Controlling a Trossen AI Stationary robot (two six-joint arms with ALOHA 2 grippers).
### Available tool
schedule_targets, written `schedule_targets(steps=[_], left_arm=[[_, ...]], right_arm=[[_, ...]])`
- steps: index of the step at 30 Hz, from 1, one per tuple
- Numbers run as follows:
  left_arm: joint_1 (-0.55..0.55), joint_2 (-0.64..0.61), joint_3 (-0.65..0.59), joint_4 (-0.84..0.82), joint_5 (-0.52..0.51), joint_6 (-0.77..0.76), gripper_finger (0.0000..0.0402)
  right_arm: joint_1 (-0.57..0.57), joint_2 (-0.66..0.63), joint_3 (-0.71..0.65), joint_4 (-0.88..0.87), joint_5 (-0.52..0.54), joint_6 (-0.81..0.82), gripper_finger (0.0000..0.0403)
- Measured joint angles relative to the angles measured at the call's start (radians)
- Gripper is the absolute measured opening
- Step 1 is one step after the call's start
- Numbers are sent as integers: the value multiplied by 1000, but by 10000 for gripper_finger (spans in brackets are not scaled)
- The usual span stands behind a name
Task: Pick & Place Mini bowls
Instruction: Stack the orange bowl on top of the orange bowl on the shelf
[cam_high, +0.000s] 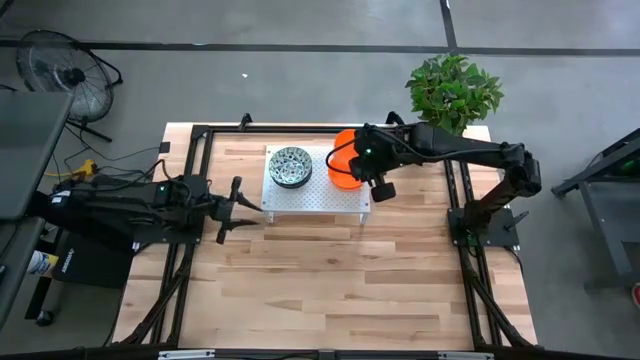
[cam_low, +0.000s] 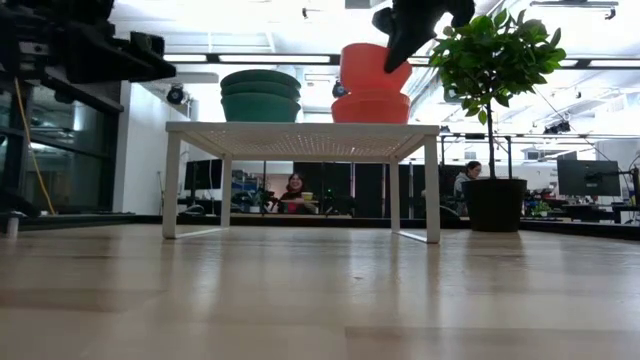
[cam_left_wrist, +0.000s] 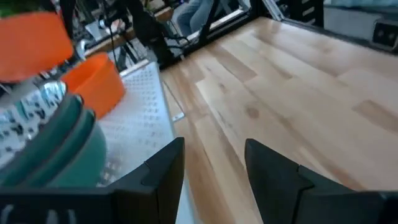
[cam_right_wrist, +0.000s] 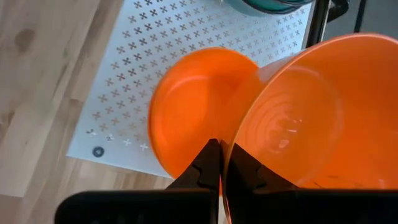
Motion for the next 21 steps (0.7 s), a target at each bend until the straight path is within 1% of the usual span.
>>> schedule_targets(steps=[3,6,11,14,17,21], left_arm=[[14,-59,0,-77,12,-42,163],[18,-140,0,-167,-39,-59,163],[18,-272,0,-178,-69,-81,163],[18,-330,0,-219,-137,-103,163],[18,-375,-40,-191,-162,-126,163],[18,-424,-141,-116,-165,-168,163]], right_arm=[[0,-1,0,0,-7,0,0],[0,0,0,0,-15,1,0],[0,-1,0,0,-16,1,0],[-2,2,0,1,-16,0,0],[-8,20,0,2,-17,0,0],[-13,54,0,2,-42,-10,0]])
